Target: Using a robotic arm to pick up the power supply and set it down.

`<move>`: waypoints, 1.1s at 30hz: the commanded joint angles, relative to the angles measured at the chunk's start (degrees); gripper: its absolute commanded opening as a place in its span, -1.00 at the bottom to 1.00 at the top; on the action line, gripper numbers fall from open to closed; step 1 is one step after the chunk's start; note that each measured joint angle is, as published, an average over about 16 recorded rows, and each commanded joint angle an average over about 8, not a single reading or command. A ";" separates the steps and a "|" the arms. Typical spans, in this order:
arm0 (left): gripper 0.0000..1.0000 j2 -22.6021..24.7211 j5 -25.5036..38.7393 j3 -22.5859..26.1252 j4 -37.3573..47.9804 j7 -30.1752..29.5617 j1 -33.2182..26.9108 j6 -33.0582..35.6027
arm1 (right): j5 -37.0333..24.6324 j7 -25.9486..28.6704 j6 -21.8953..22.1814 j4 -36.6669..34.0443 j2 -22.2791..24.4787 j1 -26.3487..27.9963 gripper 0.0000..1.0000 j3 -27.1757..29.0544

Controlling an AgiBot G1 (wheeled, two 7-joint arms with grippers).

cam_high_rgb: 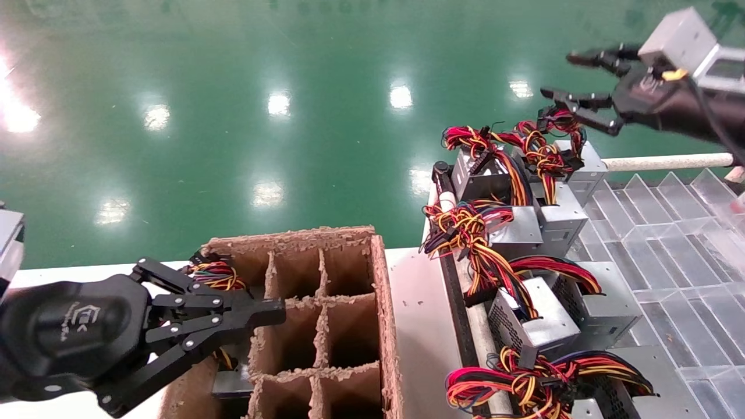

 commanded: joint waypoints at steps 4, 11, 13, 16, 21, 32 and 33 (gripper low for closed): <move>-1.00 0.00 0.00 0.00 0.00 0.00 0.00 0.00 | 0.78 0.71 -0.80 3.90 0.50 0.60 1.00 0.49; -1.00 0.00 0.00 0.00 0.00 0.00 0.00 0.00 | 1.30 3.80 -2.16 8.55 1.32 -1.67 1.00 2.30; -1.00 0.00 0.00 0.00 0.00 0.00 0.00 0.00 | 1.40 5.09 -2.76 10.10 1.70 -2.99 1.00 3.23; -1.00 0.00 0.00 0.00 0.00 0.00 0.00 0.00 | 1.64 7.18 -3.54 12.82 2.29 -5.14 1.00 4.66; -0.25 0.00 0.00 0.00 0.00 0.00 0.00 0.00 | 2.05 10.82 -4.89 17.52 3.32 -8.88 1.00 7.14; 1.00 0.00 0.00 0.00 0.00 0.00 0.00 0.00 | 3.03 19.55 -8.12 28.82 5.78 -17.84 1.00 13.09; 1.00 0.00 0.00 0.00 0.00 0.00 0.00 0.00 | 3.12 20.33 -8.41 29.84 6.00 -18.65 1.00 13.63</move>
